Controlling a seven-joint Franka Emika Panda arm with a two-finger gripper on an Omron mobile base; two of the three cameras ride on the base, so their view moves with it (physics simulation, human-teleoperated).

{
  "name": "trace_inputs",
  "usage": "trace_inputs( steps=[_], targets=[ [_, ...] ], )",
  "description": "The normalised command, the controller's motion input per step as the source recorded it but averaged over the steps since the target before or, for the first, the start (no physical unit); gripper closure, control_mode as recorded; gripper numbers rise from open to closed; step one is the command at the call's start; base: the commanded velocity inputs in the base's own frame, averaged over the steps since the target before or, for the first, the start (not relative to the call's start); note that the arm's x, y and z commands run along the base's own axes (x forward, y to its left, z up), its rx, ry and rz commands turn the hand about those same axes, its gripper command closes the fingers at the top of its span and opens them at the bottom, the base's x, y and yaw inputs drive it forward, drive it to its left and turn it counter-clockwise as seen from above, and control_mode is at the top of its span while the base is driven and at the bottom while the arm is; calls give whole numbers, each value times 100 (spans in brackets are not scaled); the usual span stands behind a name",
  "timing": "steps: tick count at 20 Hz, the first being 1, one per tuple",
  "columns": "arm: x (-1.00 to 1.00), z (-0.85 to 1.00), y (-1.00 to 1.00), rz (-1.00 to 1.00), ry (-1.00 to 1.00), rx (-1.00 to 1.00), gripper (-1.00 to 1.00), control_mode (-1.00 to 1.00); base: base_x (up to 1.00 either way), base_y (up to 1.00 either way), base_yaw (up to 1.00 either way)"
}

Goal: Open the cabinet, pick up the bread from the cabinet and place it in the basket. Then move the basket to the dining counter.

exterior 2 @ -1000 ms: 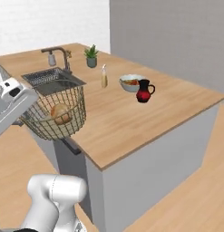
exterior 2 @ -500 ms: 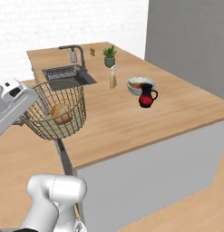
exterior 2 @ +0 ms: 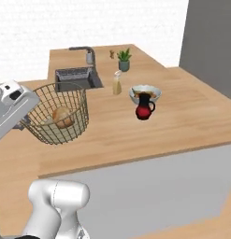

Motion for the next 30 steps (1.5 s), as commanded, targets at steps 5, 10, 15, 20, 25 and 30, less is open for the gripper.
trace_inputs(
  steps=[5, 10, 15, 20, 25, 30],
  targets=[
    [0, 0, 0, 0, 0, 0, 100, 100, 14, -90, 36],
    [0, 0, 0, 0, 0, 0, 100, 100, 5, -83, 31],
    [0, 0, 0, 0, 0, 0, 100, 100, 8, -67, 29],
    [0, 0, 0, 0, 0, 0, 100, 100, 26, -40, 30],
    [9, -9, 0, 3, -2, 2, 100, -100, 3, -15, 16],
    [98, -49, -21, 17, 3, 9, 100, -100, 0, 0, 0]
  ],
)
